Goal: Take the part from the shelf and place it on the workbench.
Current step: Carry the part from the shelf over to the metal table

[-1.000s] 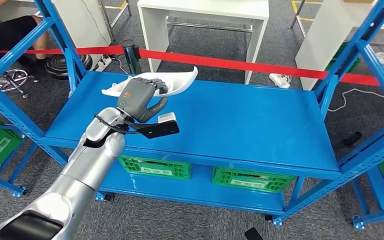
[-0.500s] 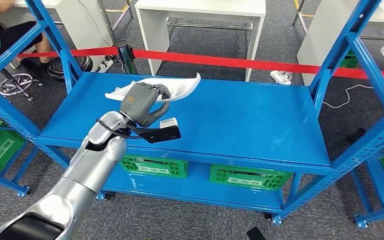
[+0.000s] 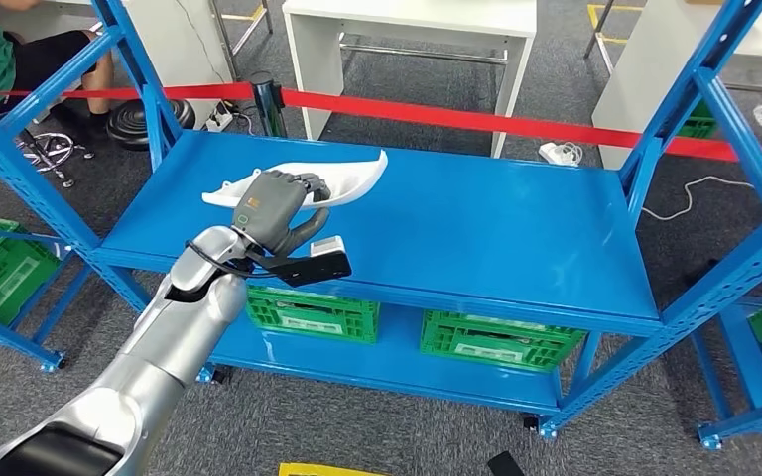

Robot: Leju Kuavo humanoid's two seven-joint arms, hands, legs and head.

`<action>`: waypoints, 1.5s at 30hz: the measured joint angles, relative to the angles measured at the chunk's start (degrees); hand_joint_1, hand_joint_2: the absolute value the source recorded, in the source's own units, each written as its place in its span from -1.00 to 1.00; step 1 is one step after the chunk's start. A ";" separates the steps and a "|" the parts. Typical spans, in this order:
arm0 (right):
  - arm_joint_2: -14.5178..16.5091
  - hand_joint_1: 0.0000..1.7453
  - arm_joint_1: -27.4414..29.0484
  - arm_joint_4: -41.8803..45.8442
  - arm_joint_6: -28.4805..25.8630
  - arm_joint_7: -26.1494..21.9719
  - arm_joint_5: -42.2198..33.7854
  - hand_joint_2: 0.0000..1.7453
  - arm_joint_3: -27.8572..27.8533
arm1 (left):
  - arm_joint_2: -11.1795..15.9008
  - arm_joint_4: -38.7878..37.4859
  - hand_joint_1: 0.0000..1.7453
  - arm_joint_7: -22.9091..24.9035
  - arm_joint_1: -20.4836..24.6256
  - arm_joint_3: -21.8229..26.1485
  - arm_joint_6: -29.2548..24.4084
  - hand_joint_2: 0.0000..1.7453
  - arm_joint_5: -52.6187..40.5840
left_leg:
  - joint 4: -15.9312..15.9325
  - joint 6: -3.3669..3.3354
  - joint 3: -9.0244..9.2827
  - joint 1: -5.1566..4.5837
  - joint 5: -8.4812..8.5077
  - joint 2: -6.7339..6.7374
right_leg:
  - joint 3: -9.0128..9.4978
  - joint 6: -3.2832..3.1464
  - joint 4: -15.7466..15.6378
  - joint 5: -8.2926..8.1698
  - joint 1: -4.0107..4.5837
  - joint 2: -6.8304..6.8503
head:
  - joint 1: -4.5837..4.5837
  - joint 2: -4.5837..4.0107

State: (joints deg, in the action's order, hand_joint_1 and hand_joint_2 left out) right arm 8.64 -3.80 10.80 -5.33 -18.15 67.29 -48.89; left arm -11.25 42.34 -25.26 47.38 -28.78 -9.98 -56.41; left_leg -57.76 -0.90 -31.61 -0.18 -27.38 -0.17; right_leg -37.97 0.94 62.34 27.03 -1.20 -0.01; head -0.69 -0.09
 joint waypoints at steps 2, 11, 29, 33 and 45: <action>-0.01 -1.00 0.02 0.00 0.00 0.03 0.02 -1.00 -0.01 | 0.05 -0.38 0.96 0.02 -0.02 -0.03 -0.07 1.00 0.01 | 0.02 -0.54 -0.98 0.02 0.78 0.05 | -2.49 0.41 6.69 4.62 -0.04 -0.04 | -0.05 0.00; -0.05 -1.00 -0.10 0.00 -0.95 -0.78 0.15 -1.00 -0.06 | 0.43 -2.09 0.96 0.12 -0.06 -0.08 -0.15 1.00 -0.13 | -1.95 0.82 -4.75 -0.17 2.61 -0.14 | 5.71 -0.70 -1.86 2.57 0.45 -0.34 | 0.01 0.00; 0.13 -1.00 -0.15 0.00 -5.77 -5.28 -2.12 -1.00 -0.91 | 1.60 -3.56 0.96 -0.31 -0.28 -0.09 -0.55 1.00 -1.49 | -0.91 0.73 0.39 0.10 -1.07 -0.16 | 0.96 -0.01 -2.49 -2.37 -0.07 0.12 | 0.32 0.00; 0.15 -1.00 -0.17 0.00 -6.21 -5.27 -2.04 -1.00 -0.80 | 1.54 -3.91 0.96 -0.65 -0.24 -0.09 -0.56 1.00 -1.72 | -0.56 -0.75 -1.56 0.00 0.84 -0.03 | -2.99 0.57 8.27 5.57 -0.09 0.03 | 0.26 0.00; 0.13 -1.00 -0.11 0.00 -4.94 -5.41 -2.96 -1.00 -0.79 | 1.31 -5.05 0.96 -0.82 -0.08 -0.09 -0.73 1.00 -2.07 | -2.52 1.55 -5.99 -0.51 2.85 -0.15 | 6.00 -2.38 -3.41 1.40 0.78 0.05 | 0.38 0.00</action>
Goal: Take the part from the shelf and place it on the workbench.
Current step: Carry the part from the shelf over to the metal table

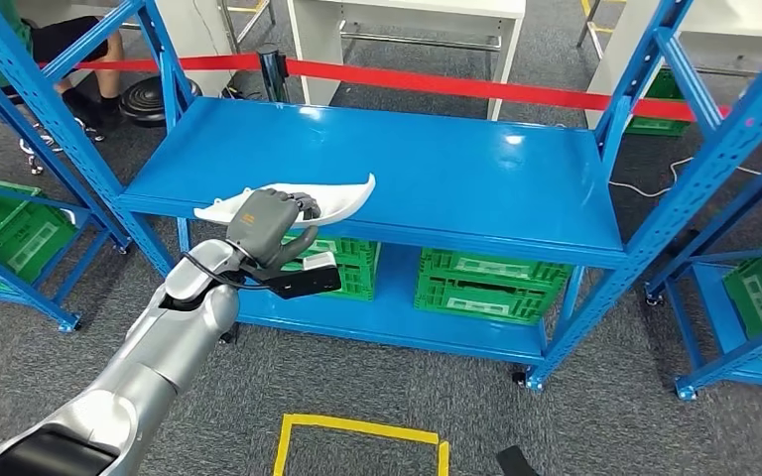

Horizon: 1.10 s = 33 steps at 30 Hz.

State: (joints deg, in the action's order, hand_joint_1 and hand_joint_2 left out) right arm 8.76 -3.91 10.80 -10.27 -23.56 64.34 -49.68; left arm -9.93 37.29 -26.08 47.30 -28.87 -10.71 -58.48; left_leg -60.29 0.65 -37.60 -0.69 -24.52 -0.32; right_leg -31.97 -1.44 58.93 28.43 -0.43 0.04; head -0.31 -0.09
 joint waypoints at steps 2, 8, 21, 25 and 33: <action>0.04 -1.00 0.00 0.00 0.04 -0.06 -0.07 -1.00 0.00 | 0.03 -0.20 0.96 0.00 0.10 0.00 0.01 1.00 -0.02 | -4.62 0.77 -1.69 0.34 -4.26 -0.01 | -0.84 -0.48 -0.23 -0.99 -0.23 0.15 | 0.13 0.00; 0.04 -1.00 0.08 0.00 0.08 -0.09 -0.11 -1.00 0.00 | 0.07 -0.72 0.96 0.00 -0.05 0.00 0.02 1.00 -0.04 | -10.37 1.90 0.18 1.31 -6.08 0.07 | -4.12 -0.12 0.30 -3.14 -0.41 0.26 | 0.19 0.00; 0.06 -1.00 0.33 0.00 0.29 0.75 -0.13 -1.00 0.00 | -0.29 -1.11 0.96 0.68 0.27 0.00 0.01 1.00 -0.42 | 1.63 -2.45 3.49 0.60 -1.70 0.09 | -10.51 3.12 15.57 5.23 -0.69 0.04 | -0.03 0.00; 0.07 -1.00 0.40 0.00 0.33 1.72 0.03 -1.00 0.00 | -0.08 -1.96 0.96 1.58 0.22 0.00 -0.10 1.00 -0.85 | 0.80 -2.01 1.10 0.46 -0.33 0.06 | -2.98 2.56 6.94 1.83 -0.52 0.01 | -0.04 0.00; 0.20 -1.00 0.23 0.00 -0.39 0.61 -0.40 -1.00 -0.02 | 0.18 -2.92 0.96 1.39 0.80 0.00 -0.16 1.00 -1.67 | -3.40 0.57 -1.58 0.62 -3.11 0.00 | -1.01 -0.26 -0.13 -0.85 -0.50 0.16 | 0.02 0.00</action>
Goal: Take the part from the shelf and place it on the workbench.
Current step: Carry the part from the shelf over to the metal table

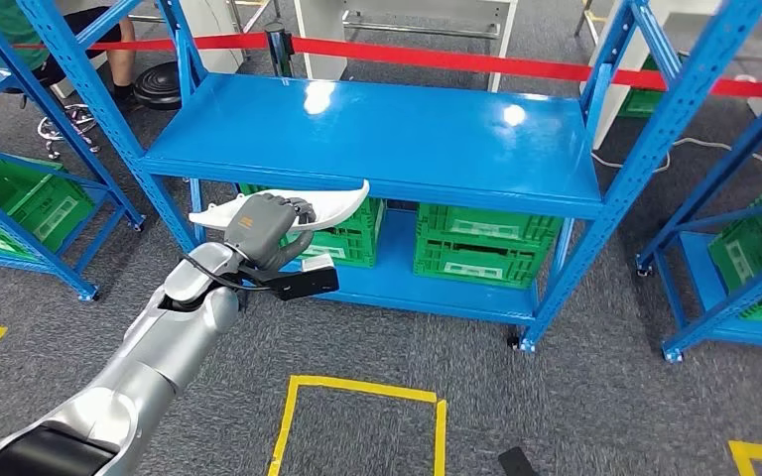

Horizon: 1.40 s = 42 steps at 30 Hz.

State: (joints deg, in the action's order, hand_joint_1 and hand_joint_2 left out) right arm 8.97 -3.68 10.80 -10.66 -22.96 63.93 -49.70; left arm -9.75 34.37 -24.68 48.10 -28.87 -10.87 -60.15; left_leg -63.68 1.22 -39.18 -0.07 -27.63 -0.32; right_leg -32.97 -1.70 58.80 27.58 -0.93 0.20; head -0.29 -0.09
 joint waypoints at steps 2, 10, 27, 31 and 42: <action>-0.01 -1.00 -0.02 0.00 -0.13 -0.10 -0.15 -1.00 -0.01 | -0.05 -0.13 0.96 -0.06 0.24 0.00 0.27 1.00 -0.04 | -6.92 0.55 -1.84 0.24 -4.86 0.02 | -1.13 -0.27 0.02 -0.91 0.00 0.04 | 0.06 0.00; -0.01 -1.00 -0.01 0.00 -0.08 0.82 0.10 -1.00 -0.01 | -0.32 -0.43 0.96 0.03 1.34 0.00 0.55 1.00 -0.12 | 4.59 -0.04 9.43 0.24 -2.77 -0.10 | -4.47 1.44 0.56 -3.91 0.07 0.10 | 0.03 0.00; -0.13 -1.00 0.02 0.00 0.04 0.69 0.86 -1.00 -0.03 | -0.63 -1.27 0.96 -0.05 2.02 0.00 0.50 1.00 -0.57 | 4.26 -0.96 2.29 -0.16 3.84 0.17 | 1.47 1.62 0.62 1.95 0.38 -0.28 | -0.08 0.00; -0.13 -1.00 -0.03 0.00 0.04 0.73 0.94 -1.00 -0.03 | -0.15 -1.49 0.96 -0.04 2.11 0.00 0.41 1.00 -0.57 | -1.24 0.31 -0.10 0.13 -1.30 0.08 | 0.04 0.13 0.11 0.08 0.02 0.01 | 0.05 0.00; -0.14 -1.00 -0.02 0.00 0.45 1.00 0.67 -1.00 -0.05 | 0.09 -2.22 0.96 -1.02 2.34 0.00 0.10 1.00 -0.22 | 5.50 -0.85 9.31 -0.25 -2.57 0.03 | -4.51 1.56 0.14 -3.92 0.26 0.08 | 0.12 0.00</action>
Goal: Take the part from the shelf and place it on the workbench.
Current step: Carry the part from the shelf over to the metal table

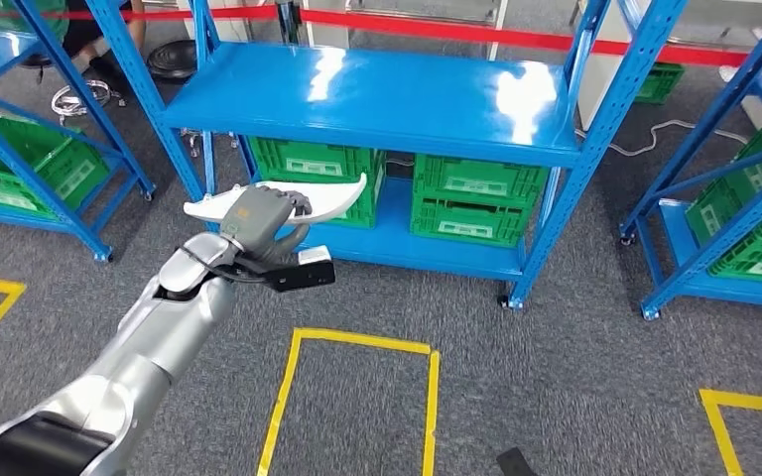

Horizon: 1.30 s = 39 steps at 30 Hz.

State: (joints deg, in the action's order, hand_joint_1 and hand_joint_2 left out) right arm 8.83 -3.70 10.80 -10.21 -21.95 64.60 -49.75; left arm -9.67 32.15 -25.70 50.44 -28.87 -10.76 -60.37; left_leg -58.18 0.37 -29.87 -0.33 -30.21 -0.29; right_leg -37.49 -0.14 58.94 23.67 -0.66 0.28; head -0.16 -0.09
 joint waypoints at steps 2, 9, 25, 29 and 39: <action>-0.01 -1.00 0.02 0.00 0.37 0.50 -0.27 -1.00 -0.02 | -0.02 -0.05 0.96 -1.02 0.04 0.00 0.38 1.00 0.91 | 0.30 -0.50 -0.33 -0.06 0.38 0.01 | -0.06 -0.32 -0.29 0.50 0.02 -0.04 | 0.09 0.00; -0.02 -1.00 0.02 0.00 0.68 1.69 -0.64 -1.00 -0.28 | -0.06 -0.78 0.96 -3.79 0.17 0.00 3.40 1.00 3.11 | -0.54 -1.67 -1.96 -0.49 1.45 -0.06 | -0.68 1.32 -1.37 -2.69 -0.34 -0.12 | 0.11 0.00; -0.07 -1.00 0.04 0.00 0.60 1.83 -0.76 -1.00 -0.66 | 0.04 -0.91 0.96 -4.74 -0.51 0.00 3.12 1.00 3.65 | -1.01 -2.47 -4.73 -0.18 4.06 -3.17 | -1.32 1.63 8.02 4.56 -0.55 -1.68 | 0.01 0.00; -0.11 -1.00 0.02 0.00 0.59 1.66 -0.75 -1.00 -0.71 | 0.09 -0.44 0.96 -4.97 -0.74 0.00 3.43 1.00 3.71 | -1.10 -1.01 -5.57 0.01 4.66 -5.19 | 2.88 0.80 0.47 3.30 -0.20 -3.23 | 0.02 0.00; 0.02 -1.00 0.15 0.00 0.44 1.52 -0.64 -1.00 -0.98 | 0.82 -0.14 0.96 -4.99 -1.61 0.00 4.56 1.00 3.65 | -13.09 1.40 -10.23 0.54 -0.66 0.36 | 2.80 -1.22 -0.15 2.54 -0.37 3.69 | 0.51 0.00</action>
State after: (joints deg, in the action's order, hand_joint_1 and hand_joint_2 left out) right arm 8.85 -3.55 10.80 -9.77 -20.44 63.95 -50.73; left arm -8.85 32.01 -30.69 48.83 -28.87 -6.20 -56.72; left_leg -71.27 1.76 -40.10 0.22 -30.87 0.07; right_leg -34.68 -1.36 58.79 26.21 -1.03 3.97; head 0.34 -0.09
